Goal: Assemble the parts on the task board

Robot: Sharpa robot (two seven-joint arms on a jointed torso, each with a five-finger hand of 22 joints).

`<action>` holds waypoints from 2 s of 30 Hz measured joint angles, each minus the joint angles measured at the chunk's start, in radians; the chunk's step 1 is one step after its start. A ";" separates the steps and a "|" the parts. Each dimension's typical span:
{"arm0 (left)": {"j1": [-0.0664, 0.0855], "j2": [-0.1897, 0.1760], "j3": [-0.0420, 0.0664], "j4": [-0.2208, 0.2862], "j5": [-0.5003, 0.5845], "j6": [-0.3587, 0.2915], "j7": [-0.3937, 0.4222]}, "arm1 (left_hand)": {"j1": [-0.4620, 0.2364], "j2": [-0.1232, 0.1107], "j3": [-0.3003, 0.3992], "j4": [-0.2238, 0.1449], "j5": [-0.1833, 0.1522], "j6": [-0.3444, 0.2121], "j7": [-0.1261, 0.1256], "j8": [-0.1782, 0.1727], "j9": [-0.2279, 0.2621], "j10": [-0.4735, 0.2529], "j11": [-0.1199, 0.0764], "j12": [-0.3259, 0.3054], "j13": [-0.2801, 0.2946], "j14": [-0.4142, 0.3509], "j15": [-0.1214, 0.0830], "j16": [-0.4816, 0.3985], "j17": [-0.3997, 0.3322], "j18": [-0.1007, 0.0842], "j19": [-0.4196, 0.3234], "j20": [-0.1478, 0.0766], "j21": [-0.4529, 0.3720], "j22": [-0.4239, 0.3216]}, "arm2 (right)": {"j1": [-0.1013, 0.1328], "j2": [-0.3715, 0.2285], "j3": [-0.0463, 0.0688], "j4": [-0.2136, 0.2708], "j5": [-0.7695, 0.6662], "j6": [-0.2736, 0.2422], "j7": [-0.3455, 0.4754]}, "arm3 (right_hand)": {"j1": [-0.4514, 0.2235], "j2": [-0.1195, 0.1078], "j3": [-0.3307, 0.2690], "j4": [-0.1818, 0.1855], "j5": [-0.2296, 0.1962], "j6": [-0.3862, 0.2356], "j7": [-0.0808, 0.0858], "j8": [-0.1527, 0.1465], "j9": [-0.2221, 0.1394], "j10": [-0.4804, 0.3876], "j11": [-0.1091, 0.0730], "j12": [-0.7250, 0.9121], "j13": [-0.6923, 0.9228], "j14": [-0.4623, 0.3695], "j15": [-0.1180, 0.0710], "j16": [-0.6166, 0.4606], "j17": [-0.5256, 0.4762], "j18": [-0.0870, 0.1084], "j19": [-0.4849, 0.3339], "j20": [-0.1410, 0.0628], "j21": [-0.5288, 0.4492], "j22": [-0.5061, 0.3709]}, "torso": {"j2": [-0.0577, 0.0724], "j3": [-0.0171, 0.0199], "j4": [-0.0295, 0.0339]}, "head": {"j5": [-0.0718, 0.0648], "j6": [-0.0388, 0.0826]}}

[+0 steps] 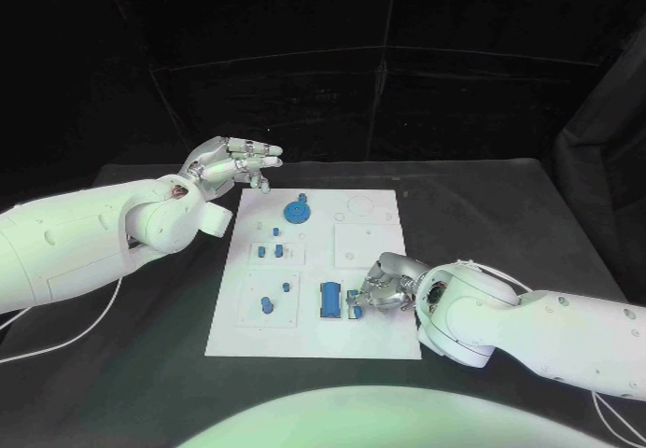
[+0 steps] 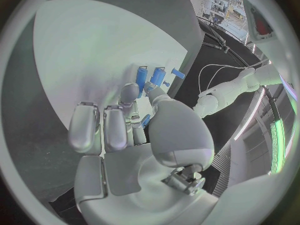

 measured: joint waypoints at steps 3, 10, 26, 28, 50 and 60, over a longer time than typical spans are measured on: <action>0.000 0.000 0.000 0.000 0.000 0.000 0.000 | 0.000 0.000 0.000 0.000 0.000 0.000 0.000 0.000 0.000 0.000 0.000 0.000 0.000 0.000 0.000 0.000 0.000 0.000 0.000 0.000 0.000 0.000 | 0.000 0.003 0.000 -0.003 -0.004 0.002 -0.003 | -0.014 -0.006 0.001 0.007 0.001 0.002 -0.001 0.002 -0.001 0.004 -0.004 0.005 0.004 0.000 0.000 0.004 0.002 0.000 0.004 -0.004 0.004 0.002 | 0.000 0.0000 0.0000 | 0.000 0.000; 0.000 0.000 0.000 0.000 -0.001 0.001 -0.001 | 0.000 0.000 -0.003 -0.003 0.000 0.000 0.000 0.000 0.000 0.000 0.000 0.000 0.000 0.000 0.000 0.000 0.000 0.000 0.000 0.000 0.000 0.000 | 0.000 0.008 0.000 -0.010 -0.008 0.019 -0.012 | -0.067 -0.025 -0.021 0.046 -0.004 0.008 0.001 0.003 -0.001 0.008 0.000 0.005 0.007 0.000 0.000 0.004 0.003 0.000 0.004 -0.004 0.004 0.003 | 0.001 -0.0001 -0.0002 | -0.001 -0.001; 0.000 0.000 0.000 -0.001 -0.002 0.005 -0.006 | 0.000 0.000 -0.003 -0.003 0.000 0.000 0.000 0.000 0.000 0.000 0.000 0.000 0.000 0.000 0.000 0.000 0.000 0.000 0.000 0.000 0.000 0.000 | 0.000 0.011 0.000 -0.011 -0.011 0.050 -0.023 | -0.113 -0.060 -0.126 0.122 -0.056 0.010 0.003 -0.001 0.011 0.013 0.002 0.005 0.021 0.000 0.000 0.004 0.001 0.000 0.004 -0.004 0.004 0.002 | 0.000 0.0003 -0.0004 | 0.000 -0.005; 0.000 0.001 0.000 -0.001 -0.002 0.005 -0.007 | 0.000 0.000 -0.003 -0.003 0.000 0.000 0.000 0.000 0.000 0.000 0.000 0.000 0.000 0.000 0.000 0.000 0.000 0.000 0.000 0.000 0.000 0.000 | 0.000 0.010 0.000 -0.009 -0.012 0.052 -0.023 | -0.113 -0.060 -0.134 0.130 -0.062 0.010 0.003 -0.001 0.013 0.013 0.002 0.005 0.024 0.000 0.000 0.004 0.001 0.000 0.004 -0.004 0.004 0.004 | 0.000 0.0004 -0.0005 | 0.000 -0.005; 0.000 0.002 0.000 -0.004 -0.003 0.008 -0.011 | 0.000 0.000 -0.003 -0.003 0.000 0.000 0.000 0.000 0.000 0.000 0.000 0.000 0.000 0.000 0.000 0.000 -0.001 0.000 0.000 0.000 0.000 -0.001 | 0.000 -0.028 0.000 0.028 -0.002 0.056 0.004 | -0.100 -0.013 -0.171 0.168 -0.034 0.023 -0.004 -0.001 0.022 0.023 -0.002 0.020 0.050 0.000 0.000 0.023 0.028 -0.016 0.007 0.000 0.012 0.025 | 0.000 0.0009 -0.0012 | -0.001 -0.005; 0.000 0.003 0.000 -0.007 -0.003 0.008 -0.012 | 0.000 0.000 -0.003 -0.003 0.000 0.000 0.000 0.000 0.000 0.000 0.000 0.000 0.000 0.000 0.000 0.000 -0.001 0.000 0.000 0.000 0.000 -0.001 | 0.000 -0.047 0.000 0.034 0.000 0.056 0.014 | -0.042 -0.001 -0.177 0.151 -0.021 0.023 -0.004 -0.007 0.025 0.023 -0.002 0.024 0.055 0.000 0.000 0.027 0.034 -0.016 0.011 -0.003 0.016 0.031 | 0.000 0.0005 -0.0012 | -0.004 -0.003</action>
